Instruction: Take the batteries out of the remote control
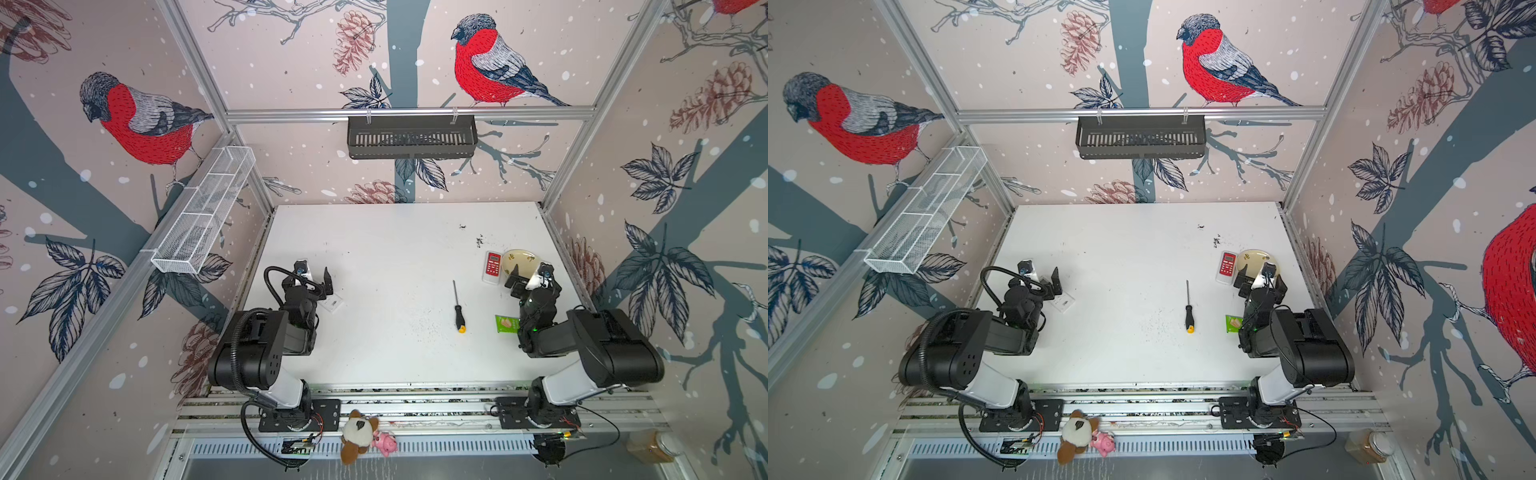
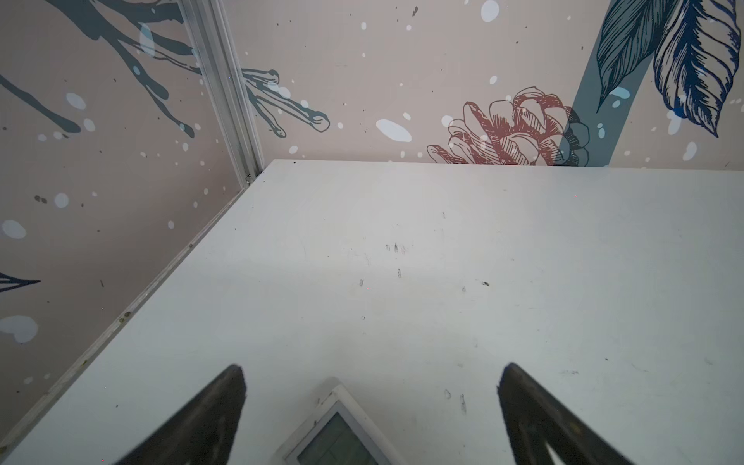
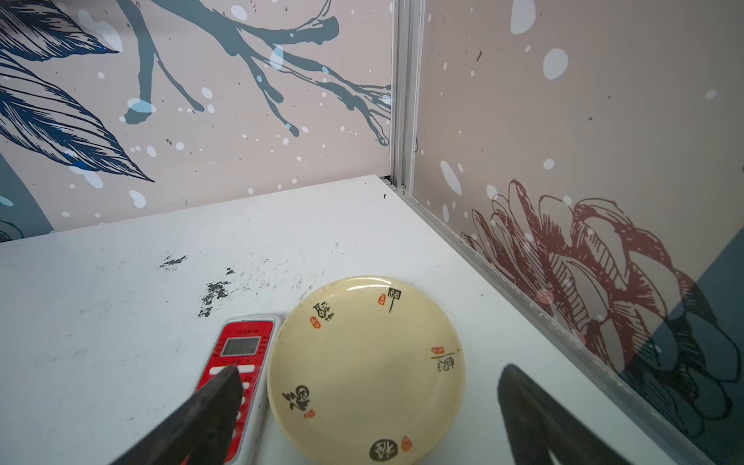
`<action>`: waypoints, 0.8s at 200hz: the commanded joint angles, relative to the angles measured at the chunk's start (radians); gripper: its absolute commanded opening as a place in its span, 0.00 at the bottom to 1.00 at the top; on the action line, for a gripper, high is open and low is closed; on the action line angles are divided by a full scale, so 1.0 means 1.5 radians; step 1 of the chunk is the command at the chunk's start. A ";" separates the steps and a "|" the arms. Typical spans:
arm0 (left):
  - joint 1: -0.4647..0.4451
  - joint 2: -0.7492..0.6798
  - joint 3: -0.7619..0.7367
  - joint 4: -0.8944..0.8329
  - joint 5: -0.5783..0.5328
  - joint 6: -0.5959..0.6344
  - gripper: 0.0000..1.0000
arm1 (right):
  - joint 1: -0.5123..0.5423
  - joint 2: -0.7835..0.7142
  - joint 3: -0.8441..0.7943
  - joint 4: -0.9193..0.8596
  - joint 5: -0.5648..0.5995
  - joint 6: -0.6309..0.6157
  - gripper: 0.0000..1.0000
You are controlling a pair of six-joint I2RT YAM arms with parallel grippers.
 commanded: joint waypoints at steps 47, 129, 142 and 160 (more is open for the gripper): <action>0.000 0.000 0.002 0.043 0.001 0.001 0.98 | 0.003 -0.003 0.001 0.020 -0.001 0.003 1.00; 0.002 0.001 0.003 0.043 0.006 -0.001 0.98 | 0.002 -0.003 0.002 0.018 -0.002 0.003 1.00; 0.002 0.001 0.003 0.043 0.006 -0.001 0.98 | 0.002 -0.003 0.001 0.019 -0.002 0.003 1.00; 0.001 0.001 0.003 0.042 0.006 -0.001 0.98 | 0.001 -0.003 0.001 0.018 -0.003 0.003 1.00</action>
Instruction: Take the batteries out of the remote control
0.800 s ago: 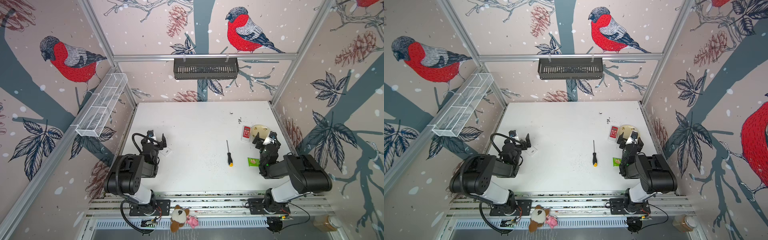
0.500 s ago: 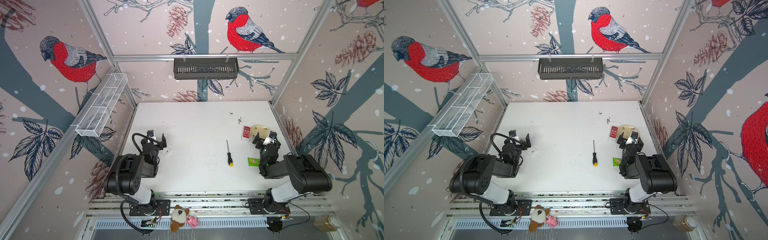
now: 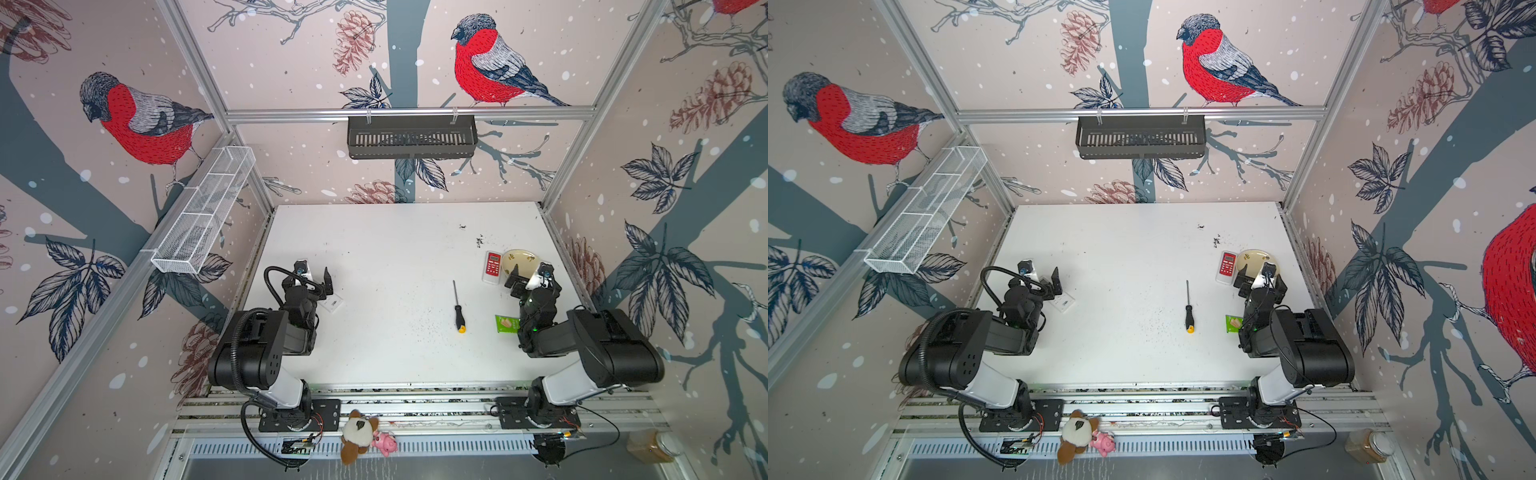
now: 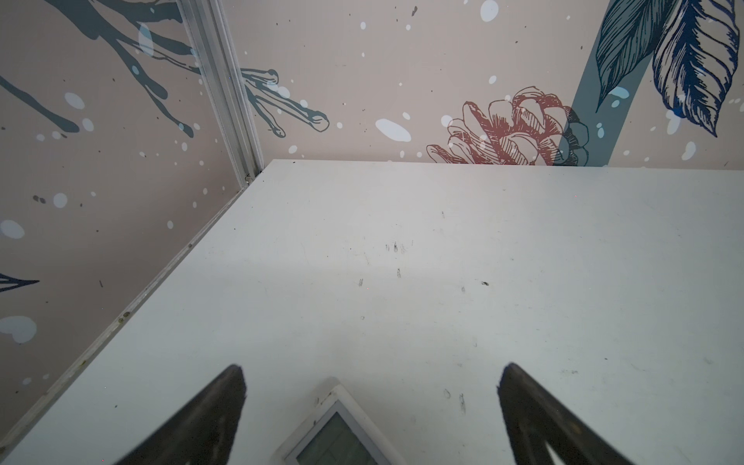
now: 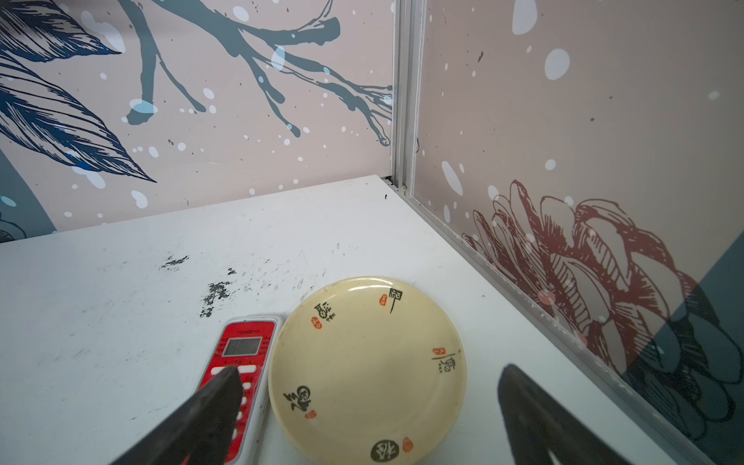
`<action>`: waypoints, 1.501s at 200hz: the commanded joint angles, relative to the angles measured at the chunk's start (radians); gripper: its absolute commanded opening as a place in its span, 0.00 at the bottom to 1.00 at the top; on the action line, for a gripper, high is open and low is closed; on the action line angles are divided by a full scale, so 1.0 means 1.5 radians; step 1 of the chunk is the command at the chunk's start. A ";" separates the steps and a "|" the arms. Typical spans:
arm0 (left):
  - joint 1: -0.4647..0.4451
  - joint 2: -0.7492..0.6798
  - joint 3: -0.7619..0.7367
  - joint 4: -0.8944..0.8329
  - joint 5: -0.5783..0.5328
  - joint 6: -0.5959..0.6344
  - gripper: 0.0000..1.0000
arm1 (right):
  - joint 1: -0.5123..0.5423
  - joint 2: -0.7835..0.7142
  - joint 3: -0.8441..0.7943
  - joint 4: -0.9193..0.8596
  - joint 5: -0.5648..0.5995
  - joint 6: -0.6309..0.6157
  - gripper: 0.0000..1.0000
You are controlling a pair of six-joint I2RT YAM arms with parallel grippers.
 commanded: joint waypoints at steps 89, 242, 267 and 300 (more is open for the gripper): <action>-0.021 -0.093 0.060 -0.130 0.011 0.029 0.98 | 0.063 -0.118 0.128 -0.301 0.070 -0.016 1.00; -0.248 0.078 0.573 -0.878 0.242 -0.404 0.98 | 0.052 0.120 0.616 -1.195 -0.292 0.268 0.94; -0.272 0.104 0.604 -0.880 0.239 -0.404 0.98 | 0.043 0.156 0.638 -1.186 -0.282 0.266 0.91; -0.288 0.132 0.637 -0.888 0.240 -0.400 0.98 | 0.038 0.205 0.672 -1.206 -0.267 0.254 0.85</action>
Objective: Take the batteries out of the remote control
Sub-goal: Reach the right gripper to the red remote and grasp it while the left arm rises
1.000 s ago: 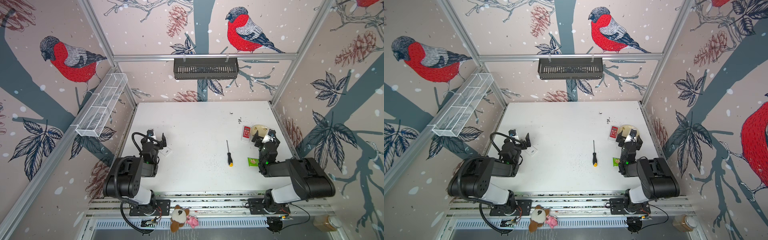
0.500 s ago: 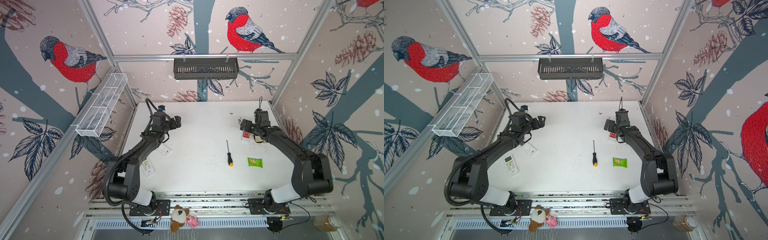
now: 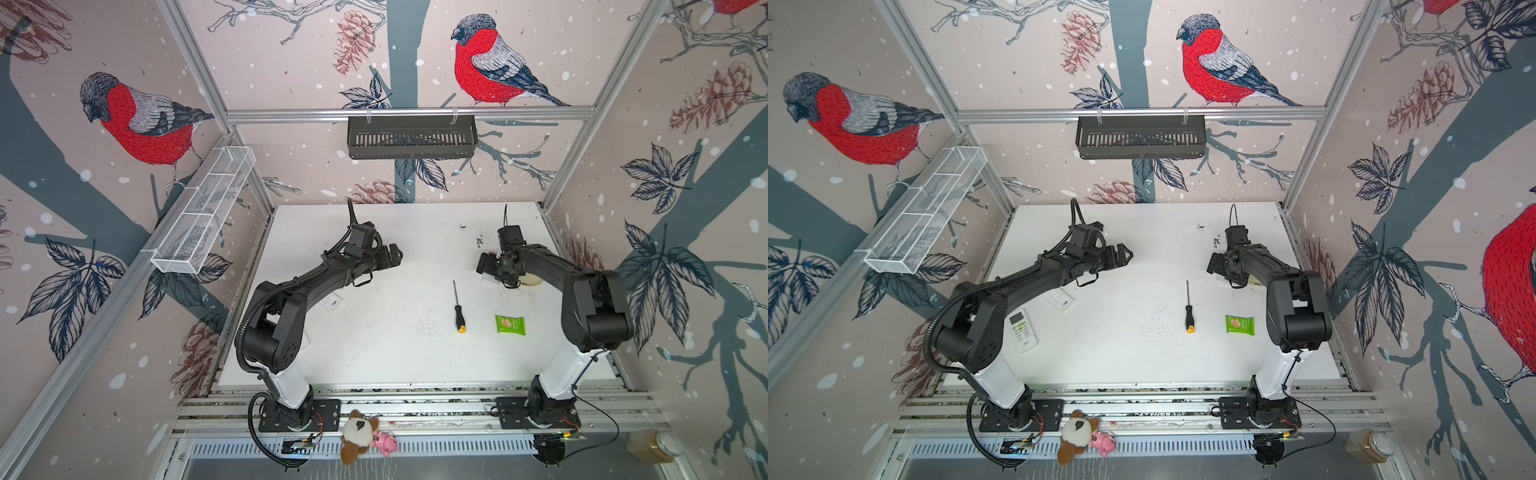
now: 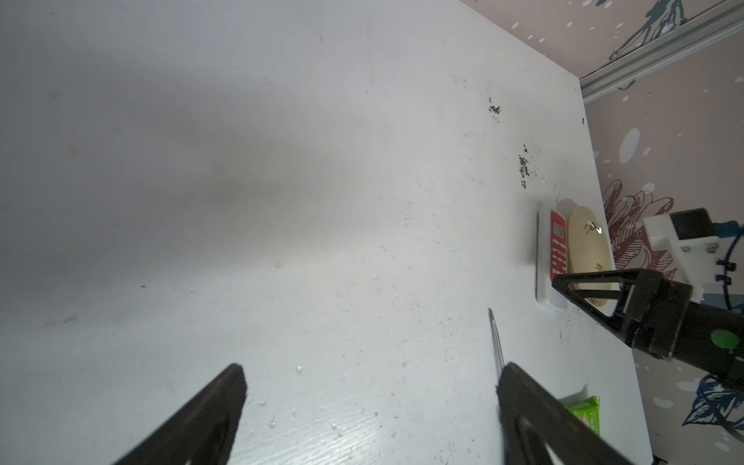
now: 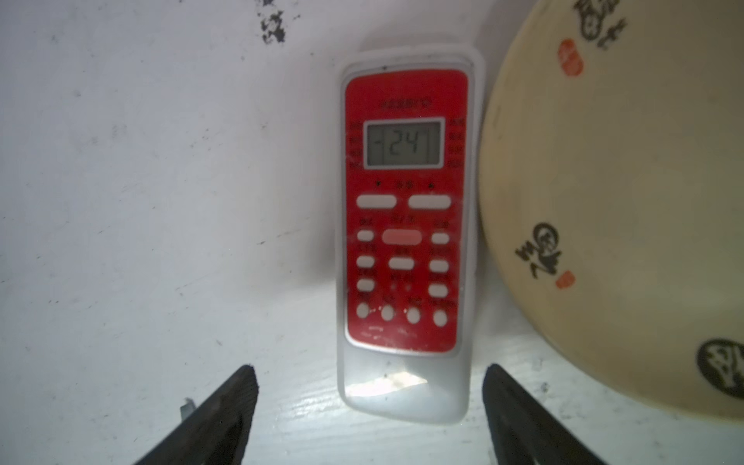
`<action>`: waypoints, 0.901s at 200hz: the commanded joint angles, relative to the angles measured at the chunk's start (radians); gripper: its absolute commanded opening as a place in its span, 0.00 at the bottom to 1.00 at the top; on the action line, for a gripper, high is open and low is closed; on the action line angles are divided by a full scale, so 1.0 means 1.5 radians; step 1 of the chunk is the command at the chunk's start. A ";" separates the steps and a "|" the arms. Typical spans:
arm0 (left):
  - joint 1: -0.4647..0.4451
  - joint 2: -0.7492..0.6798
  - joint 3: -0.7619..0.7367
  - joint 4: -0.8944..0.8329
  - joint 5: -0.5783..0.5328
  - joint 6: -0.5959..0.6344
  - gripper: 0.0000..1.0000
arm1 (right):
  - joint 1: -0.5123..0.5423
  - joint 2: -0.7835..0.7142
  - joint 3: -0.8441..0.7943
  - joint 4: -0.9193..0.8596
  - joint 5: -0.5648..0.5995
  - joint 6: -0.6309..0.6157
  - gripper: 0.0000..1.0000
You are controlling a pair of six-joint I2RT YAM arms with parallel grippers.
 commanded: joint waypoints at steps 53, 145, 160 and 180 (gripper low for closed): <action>-0.012 0.035 0.056 -0.015 0.004 -0.007 0.98 | 0.000 0.059 0.016 -0.033 0.025 -0.023 0.73; -0.020 0.079 0.095 0.062 0.078 -0.081 0.97 | 0.064 -0.002 -0.005 -0.002 -0.016 -0.088 0.37; -0.024 0.091 0.094 0.099 0.101 -0.112 0.97 | 0.089 -0.023 -0.005 0.004 -0.026 -0.101 0.35; -0.032 0.112 0.094 0.148 0.127 -0.150 0.97 | 0.124 -0.043 0.010 0.002 -0.050 -0.127 0.35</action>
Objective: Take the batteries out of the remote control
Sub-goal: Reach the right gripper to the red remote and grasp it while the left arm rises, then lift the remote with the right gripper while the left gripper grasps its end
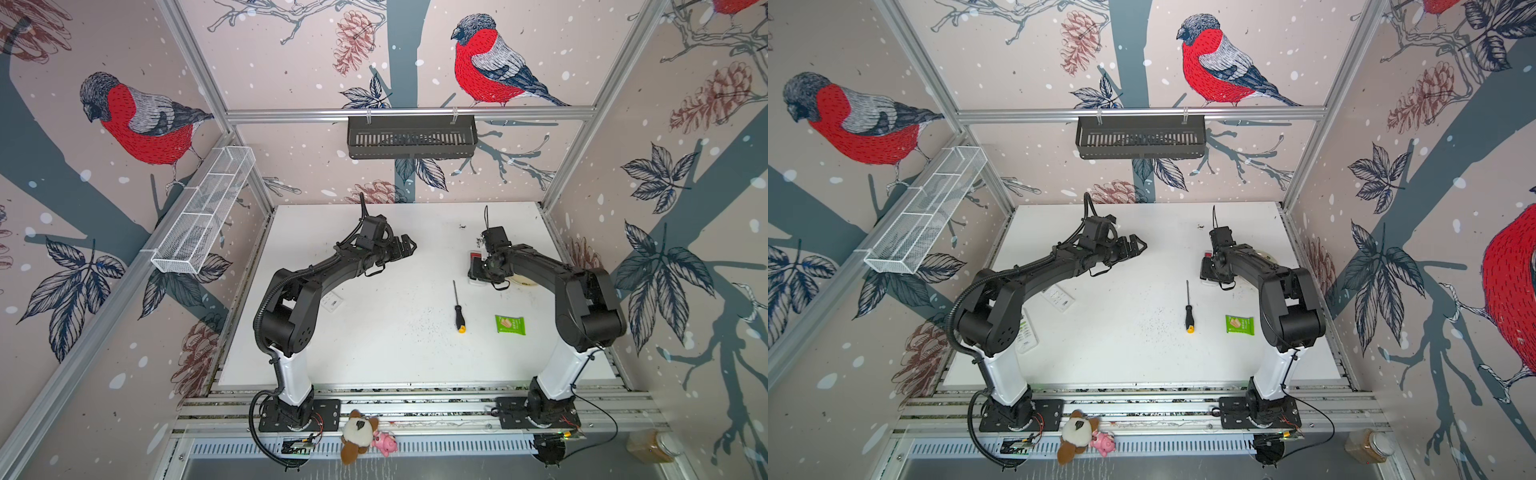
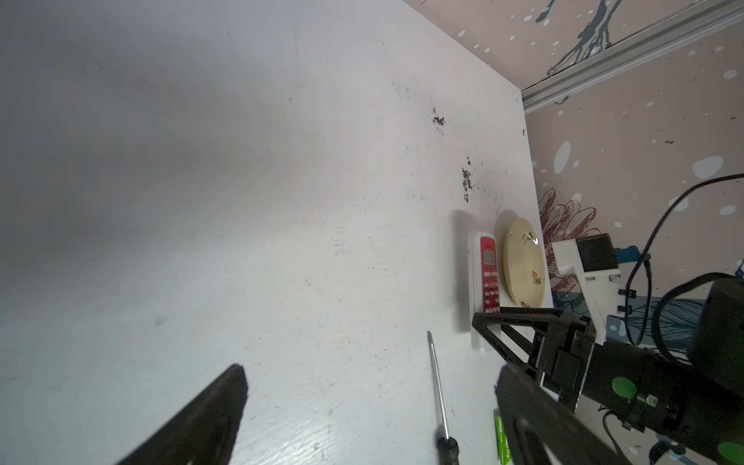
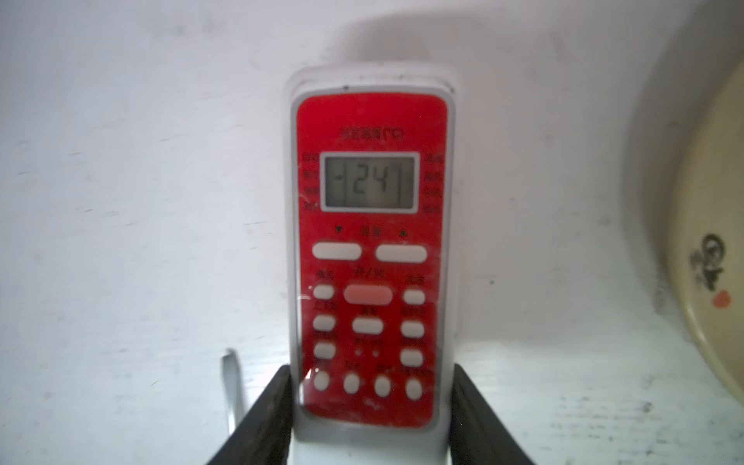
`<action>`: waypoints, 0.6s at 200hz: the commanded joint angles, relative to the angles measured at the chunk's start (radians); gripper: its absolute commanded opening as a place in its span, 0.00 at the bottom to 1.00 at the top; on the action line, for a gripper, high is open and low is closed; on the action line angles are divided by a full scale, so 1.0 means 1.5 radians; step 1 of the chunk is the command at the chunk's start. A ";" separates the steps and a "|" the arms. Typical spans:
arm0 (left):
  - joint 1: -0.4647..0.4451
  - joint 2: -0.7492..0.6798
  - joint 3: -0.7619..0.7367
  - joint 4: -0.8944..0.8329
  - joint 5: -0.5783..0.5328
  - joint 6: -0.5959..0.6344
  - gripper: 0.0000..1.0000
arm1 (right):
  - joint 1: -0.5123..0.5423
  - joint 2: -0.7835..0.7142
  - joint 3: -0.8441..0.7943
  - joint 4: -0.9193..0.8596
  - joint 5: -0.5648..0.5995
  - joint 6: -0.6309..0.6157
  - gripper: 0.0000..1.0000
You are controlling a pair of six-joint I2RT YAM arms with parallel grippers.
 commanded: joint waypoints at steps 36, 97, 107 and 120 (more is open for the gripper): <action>-0.026 0.046 -0.008 0.213 0.088 -0.145 0.97 | 0.091 -0.040 0.052 -0.007 -0.084 -0.077 0.34; -0.041 0.086 -0.021 0.323 0.125 -0.209 0.91 | 0.139 -0.036 0.075 0.000 -0.152 -0.090 0.32; -0.043 0.092 -0.020 0.322 0.127 -0.209 0.90 | 0.141 -0.035 0.072 0.007 -0.161 -0.089 0.33; -0.046 0.102 -0.022 0.326 0.133 -0.209 0.86 | 0.141 -0.032 0.071 0.009 -0.173 -0.087 0.33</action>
